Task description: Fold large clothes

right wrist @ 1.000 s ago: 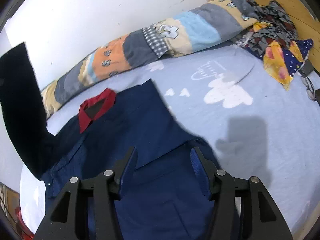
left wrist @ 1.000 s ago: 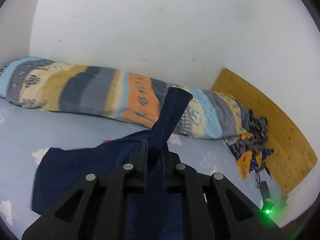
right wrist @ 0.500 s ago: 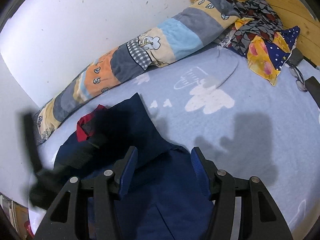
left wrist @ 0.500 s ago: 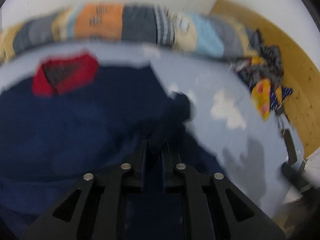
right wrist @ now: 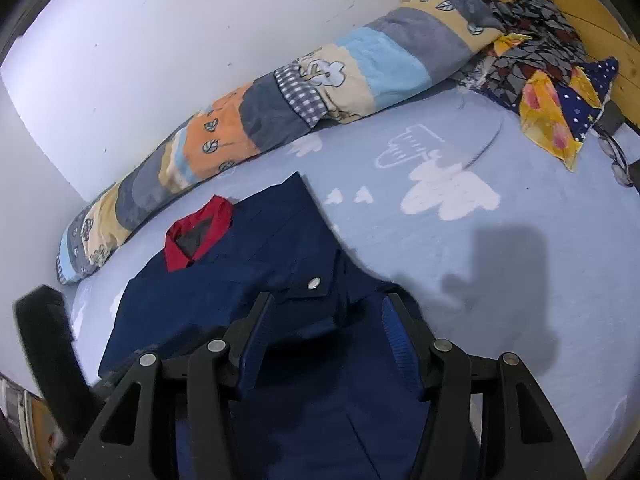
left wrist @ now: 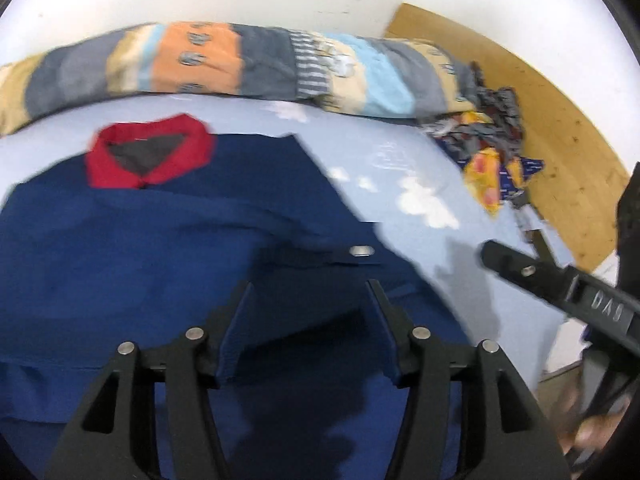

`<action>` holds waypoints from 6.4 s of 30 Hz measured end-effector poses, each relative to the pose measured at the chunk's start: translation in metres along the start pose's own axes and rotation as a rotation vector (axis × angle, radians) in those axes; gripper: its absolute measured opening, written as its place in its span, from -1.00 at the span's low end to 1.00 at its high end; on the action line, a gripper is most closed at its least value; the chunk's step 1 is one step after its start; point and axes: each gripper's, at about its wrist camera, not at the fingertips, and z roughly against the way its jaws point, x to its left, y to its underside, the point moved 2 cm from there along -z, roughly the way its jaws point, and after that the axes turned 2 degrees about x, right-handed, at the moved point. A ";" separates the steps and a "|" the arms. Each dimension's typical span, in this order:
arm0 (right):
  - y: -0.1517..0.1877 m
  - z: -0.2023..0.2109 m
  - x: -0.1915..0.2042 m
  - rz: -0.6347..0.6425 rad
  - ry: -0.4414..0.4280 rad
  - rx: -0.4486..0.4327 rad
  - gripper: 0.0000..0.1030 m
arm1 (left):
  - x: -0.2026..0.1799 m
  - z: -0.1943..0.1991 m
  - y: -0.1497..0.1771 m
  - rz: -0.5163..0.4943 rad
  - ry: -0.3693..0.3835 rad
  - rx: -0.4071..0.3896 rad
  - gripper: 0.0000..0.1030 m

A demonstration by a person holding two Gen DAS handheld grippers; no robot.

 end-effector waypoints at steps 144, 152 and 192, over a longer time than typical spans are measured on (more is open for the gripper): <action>0.218 0.069 -0.170 -0.409 -0.306 0.198 0.40 | 0.195 0.154 0.323 0.603 -0.112 0.124 0.44; 0.227 0.046 -0.159 -0.365 -0.303 0.295 0.40 | 0.165 0.150 0.312 0.429 -0.098 0.109 0.44; 0.215 0.064 -0.101 -0.099 -0.400 0.197 -0.55 | 0.155 0.157 0.301 0.335 -0.160 0.010 -0.58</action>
